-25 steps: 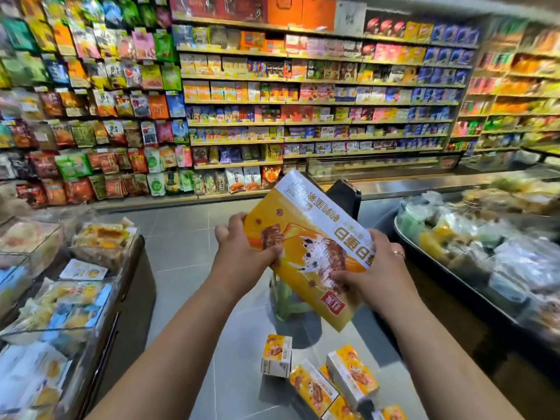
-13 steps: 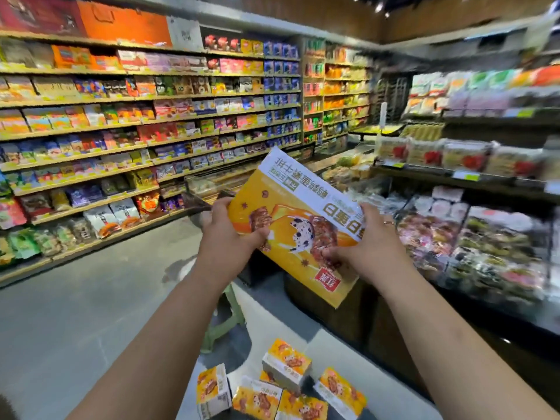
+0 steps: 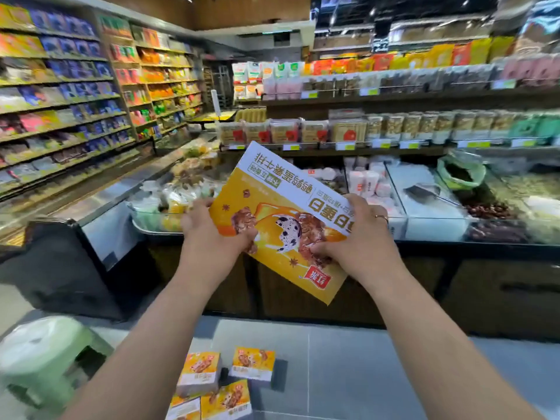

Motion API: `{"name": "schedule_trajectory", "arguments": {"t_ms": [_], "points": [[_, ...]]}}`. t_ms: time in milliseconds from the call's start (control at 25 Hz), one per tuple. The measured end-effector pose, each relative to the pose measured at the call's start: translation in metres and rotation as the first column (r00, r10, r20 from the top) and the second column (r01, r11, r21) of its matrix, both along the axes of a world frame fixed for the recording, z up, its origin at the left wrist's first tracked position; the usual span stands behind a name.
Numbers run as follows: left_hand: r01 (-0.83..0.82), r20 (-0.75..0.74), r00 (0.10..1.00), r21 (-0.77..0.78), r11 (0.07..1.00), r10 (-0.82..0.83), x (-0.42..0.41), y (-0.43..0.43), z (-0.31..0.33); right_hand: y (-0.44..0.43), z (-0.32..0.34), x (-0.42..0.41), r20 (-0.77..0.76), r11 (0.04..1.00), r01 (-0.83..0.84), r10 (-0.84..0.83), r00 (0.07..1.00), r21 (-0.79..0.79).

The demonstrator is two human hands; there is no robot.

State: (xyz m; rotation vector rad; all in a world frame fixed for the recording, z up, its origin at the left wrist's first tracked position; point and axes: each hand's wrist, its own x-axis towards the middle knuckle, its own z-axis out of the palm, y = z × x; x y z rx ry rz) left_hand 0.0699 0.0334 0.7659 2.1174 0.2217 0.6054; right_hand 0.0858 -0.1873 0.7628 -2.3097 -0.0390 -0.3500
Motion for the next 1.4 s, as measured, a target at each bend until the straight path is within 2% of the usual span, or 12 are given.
{"name": "schedule_trajectory", "arguments": {"t_ms": [200, 480, 680, 840, 1120, 1400], "points": [[0.233, -0.061, 0.97, -0.028, 0.972, -0.234, 0.015, -0.092, -0.013, -0.094, -0.016, -0.028, 0.008, 0.966, 0.254, -0.254, 0.967, 0.05], [0.464, -0.046, 0.884, -0.036, 0.885, -0.465, 0.043, -0.262, -0.022, -0.26, -0.03, -0.044, 0.017, 0.883, 0.428, -0.439, 0.898, 0.193], [0.573, -0.038, 0.817, -0.059, 0.818, -0.575, 0.057, -0.414, -0.035, -0.391, -0.034, -0.064, 0.039, 0.807, 0.574, -0.583, 0.811, 0.137], [0.677, -0.075, 0.731, -0.045, 0.735, -0.678, 0.061, -0.533, -0.054, -0.495, -0.038, -0.087, -0.002, 0.718, 0.694, -0.695, 0.719, 0.058], [0.827, -0.158, 0.56, 0.049, 0.56, -0.813, 0.087, -0.695, -0.074, -0.618, -0.066, -0.109, -0.039, 0.56, 0.827, -0.826, 0.562, 0.051], [0.945, -0.239, 0.321, 0.016, 0.327, -0.916, 0.118, -0.868, -0.114, -0.733, -0.098, -0.105, -0.11, 0.288, 0.955, -0.949, 0.295, 0.074]]}}
